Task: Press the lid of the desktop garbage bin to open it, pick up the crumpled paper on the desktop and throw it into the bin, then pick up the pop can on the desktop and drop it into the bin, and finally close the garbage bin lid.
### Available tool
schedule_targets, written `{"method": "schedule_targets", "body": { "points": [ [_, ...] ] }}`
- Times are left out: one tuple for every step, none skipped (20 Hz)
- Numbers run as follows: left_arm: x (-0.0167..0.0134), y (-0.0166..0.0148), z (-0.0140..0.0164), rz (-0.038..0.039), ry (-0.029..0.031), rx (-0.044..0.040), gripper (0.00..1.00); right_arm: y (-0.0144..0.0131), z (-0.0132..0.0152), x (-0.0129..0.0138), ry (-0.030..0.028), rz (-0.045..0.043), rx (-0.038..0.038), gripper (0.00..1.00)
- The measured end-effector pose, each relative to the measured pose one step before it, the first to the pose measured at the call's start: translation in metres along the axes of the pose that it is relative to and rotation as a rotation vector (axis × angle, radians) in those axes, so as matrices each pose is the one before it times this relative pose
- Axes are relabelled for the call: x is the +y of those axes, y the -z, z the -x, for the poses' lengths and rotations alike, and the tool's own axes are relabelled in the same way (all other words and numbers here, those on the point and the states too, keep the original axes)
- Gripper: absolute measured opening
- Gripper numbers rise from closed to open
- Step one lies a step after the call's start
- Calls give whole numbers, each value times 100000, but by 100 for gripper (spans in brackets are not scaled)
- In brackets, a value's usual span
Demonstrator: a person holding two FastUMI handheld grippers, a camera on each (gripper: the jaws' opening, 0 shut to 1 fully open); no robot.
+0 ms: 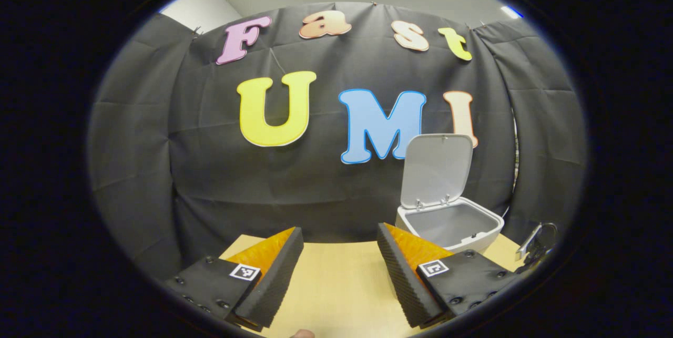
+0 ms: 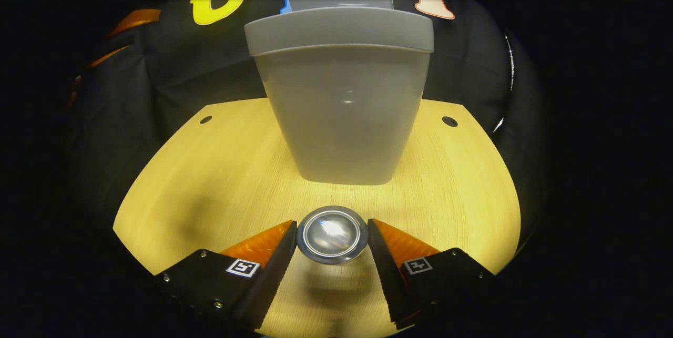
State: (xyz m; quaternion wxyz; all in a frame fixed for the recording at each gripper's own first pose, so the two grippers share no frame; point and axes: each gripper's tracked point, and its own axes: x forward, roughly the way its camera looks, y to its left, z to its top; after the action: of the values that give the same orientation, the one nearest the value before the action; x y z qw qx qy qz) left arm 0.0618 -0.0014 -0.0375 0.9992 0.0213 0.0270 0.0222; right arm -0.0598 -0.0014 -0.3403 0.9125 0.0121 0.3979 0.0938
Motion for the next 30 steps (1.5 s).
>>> {"method": "schedule_targets", "body": {
  "points": [
    [-40,31,-9,314,172,192,97,-614,419,153,-621,-354,-1535,84],
    [-217,53,6,400,274,274,97,-856,515,107,-335,-44,-1986,84],
    [-255,107,-149,156,267,130,97,-961,479,79,-156,337,-2171,84],
    [-235,65,-142,-41,301,49,97,-1029,580,74,-136,368,-2356,84],
    [-168,71,-114,-113,291,73,97,-1044,691,251,-832,30,-2423,84],
    [-134,68,-61,-19,269,67,97,-1325,716,383,-1199,-486,-2668,84],
    [-197,98,-87,180,365,93,97,-1553,746,542,-1607,-510,-3114,84],
    [-145,10,-42,283,298,15,97,-1646,782,553,-1731,-567,-3329,84],
    [-182,80,-77,290,246,151,97,-1752,765,638,-1986,-634,-3566,84],
    [-143,83,24,213,193,99,97,-1889,868,682,-1868,-374,-3985,84],
    [-91,40,-64,268,198,81,97,-1873,793,553,-1449,-146,-3966,84],
    [-120,94,-146,279,167,189,97,-1897,617,533,-1270,65,-4009,84],
    [-111,100,-2,293,109,113,97,-1777,580,686,-1012,311,-4006,84],
    [-49,-31,6,275,65,22,97,-1719,394,468,-764,726,-3751,84],
    [-51,80,-116,104,22,117,97,-1600,135,399,-733,730,-3543,84],
    [-43,15,-2,50,-63,85,97,-1454,172,365,-714,414,-3159,83],
    [13,29,-67,12,-10,42,96,-1464,205,469,-876,192,-3146,83],
    [5,13,-6,-64,-185,-3,95,-1337,40,337,-557,253,-3048,83],
    [50,-29,38,-77,-190,-10,95,-1284,86,116,-47,667,-2935,83],
    [6,51,83,29,-38,-11,94,-1130,-204,-28,330,993,-2601,83],
    [-38,29,1,42,-41,-4,90,-928,-325,11,495,1147,-2217,83],
    [8,-17,-27,10,-96,48,90,-818,-324,-236,807,1418,-2047,83],
    [11,-49,44,12,-66,24,94,-664,-292,-332,1123,1948,-1820,83],
    [-34,41,46,22,-33,97,90,-568,-473,-475,1569,2207,-1371,83],
    [-3,30,0,17,-87,147,90,-530,-344,-374,1433,2043,-1560,83],
    [133,70,-3,3,-114,127,90,-483,-441,-311,978,1582,-1396,83],
    [91,27,14,-7,-197,112,94,-220,-531,-334,1040,1163,-838,83],
    [77,28,21,-46,-206,134,90,-184,-521,-407,999,898,-272,83],
    [153,-10,53,-24,-248,75,90,-69,-554,-507,1294,686,-393,83],
    [128,33,15,5,-337,91,90,-208,-602,-548,1744,360,-641,83]
  ]
}}
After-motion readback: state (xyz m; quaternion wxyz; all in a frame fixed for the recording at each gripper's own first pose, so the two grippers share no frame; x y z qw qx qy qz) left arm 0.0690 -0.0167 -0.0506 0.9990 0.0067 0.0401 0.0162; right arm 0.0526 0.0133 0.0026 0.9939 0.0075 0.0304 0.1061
